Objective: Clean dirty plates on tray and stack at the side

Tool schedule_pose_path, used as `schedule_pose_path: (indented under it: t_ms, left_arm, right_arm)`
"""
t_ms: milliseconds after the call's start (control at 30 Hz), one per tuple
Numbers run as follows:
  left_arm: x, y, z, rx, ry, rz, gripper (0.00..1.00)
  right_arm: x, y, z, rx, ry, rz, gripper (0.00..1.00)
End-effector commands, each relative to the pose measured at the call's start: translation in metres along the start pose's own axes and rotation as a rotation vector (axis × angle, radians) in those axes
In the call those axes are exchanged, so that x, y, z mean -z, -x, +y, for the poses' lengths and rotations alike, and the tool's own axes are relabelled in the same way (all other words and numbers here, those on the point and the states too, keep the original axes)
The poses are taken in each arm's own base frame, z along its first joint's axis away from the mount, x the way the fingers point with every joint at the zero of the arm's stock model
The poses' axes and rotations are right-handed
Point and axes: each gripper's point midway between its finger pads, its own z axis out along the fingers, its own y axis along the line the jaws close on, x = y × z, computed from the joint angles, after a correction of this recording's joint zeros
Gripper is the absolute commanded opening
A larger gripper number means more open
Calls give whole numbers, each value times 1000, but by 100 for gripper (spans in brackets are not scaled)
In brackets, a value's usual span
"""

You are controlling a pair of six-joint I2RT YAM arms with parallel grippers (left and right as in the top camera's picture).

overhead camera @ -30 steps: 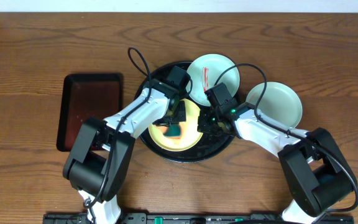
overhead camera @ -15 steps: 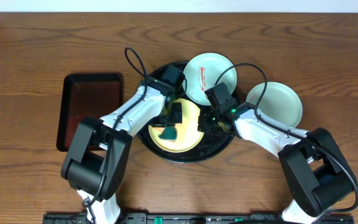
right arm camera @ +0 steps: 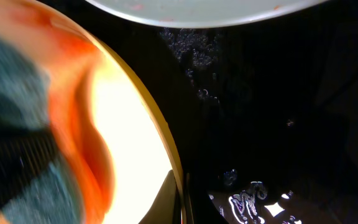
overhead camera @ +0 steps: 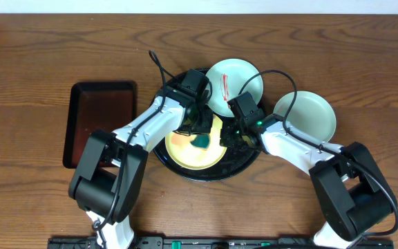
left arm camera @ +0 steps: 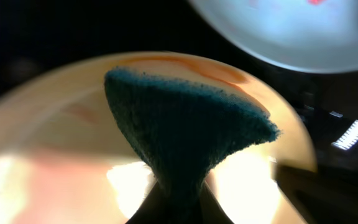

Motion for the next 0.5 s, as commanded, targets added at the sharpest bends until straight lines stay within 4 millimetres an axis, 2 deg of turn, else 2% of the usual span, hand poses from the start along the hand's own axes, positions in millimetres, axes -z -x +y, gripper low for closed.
schedule_pose_path:
  t_ms: [0, 133, 267, 367, 467]
  left_arm:
    - [7, 14, 51, 39, 293, -92, 8]
    - [15, 7, 74, 109, 427, -95, 7]
    - [15, -11, 75, 111, 429, -19, 7]
    - [10, -29, 60, 94, 338, 74, 7]
    - [5, -45, 31, 3, 154, 173, 8]
  right_arm:
    - [-10, -4, -20, -10, -82, 6, 1]
    - [-10, -4, -20, -10, -82, 6, 1]
    - [-10, -4, -20, -10, -82, 6, 1]
    - [-10, -4, -20, -10, -82, 6, 1]
    - [-10, -4, -20, -10, -82, 6, 1]
